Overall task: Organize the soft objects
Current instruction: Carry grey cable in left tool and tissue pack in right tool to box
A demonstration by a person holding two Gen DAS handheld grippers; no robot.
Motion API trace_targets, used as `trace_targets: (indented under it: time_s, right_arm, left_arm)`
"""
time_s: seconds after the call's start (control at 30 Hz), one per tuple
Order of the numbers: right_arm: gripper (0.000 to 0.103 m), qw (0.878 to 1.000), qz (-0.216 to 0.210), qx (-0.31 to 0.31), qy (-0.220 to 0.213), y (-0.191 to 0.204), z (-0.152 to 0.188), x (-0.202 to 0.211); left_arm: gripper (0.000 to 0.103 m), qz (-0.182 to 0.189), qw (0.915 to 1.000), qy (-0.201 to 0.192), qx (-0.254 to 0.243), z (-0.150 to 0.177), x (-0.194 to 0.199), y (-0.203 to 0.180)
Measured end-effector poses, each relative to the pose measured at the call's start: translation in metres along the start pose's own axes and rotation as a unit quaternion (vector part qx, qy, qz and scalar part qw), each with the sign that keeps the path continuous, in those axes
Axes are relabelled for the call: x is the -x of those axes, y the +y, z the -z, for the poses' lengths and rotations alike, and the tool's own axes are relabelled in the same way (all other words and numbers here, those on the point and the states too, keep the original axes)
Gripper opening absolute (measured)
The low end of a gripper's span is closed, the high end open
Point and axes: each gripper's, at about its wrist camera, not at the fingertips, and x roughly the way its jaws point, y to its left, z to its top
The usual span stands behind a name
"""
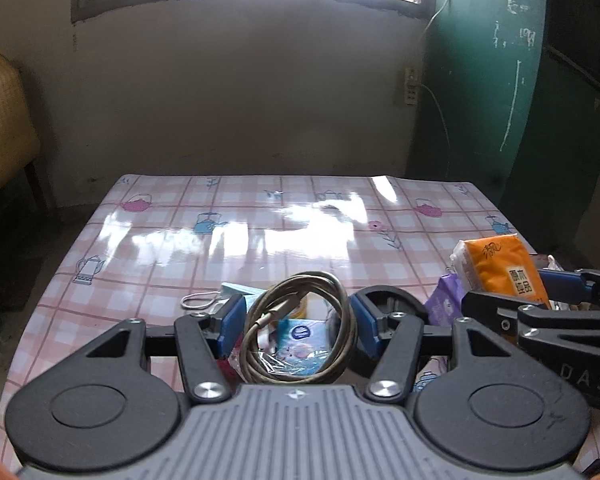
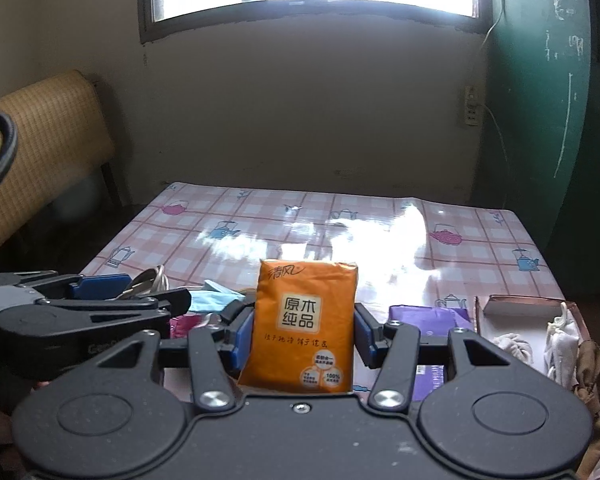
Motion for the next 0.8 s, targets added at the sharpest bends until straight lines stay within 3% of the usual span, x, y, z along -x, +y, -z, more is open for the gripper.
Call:
trace_targets:
  time_s: [0.8]
  right_arm:
    - [0.061,0.999,0.035,-0.014,-0.008,-0.051,-0.007,0.012]
  left_arm:
    - [0.059,0.037,0.9990,-0.003,-0.024,-0.009,-0.005,-0.046]
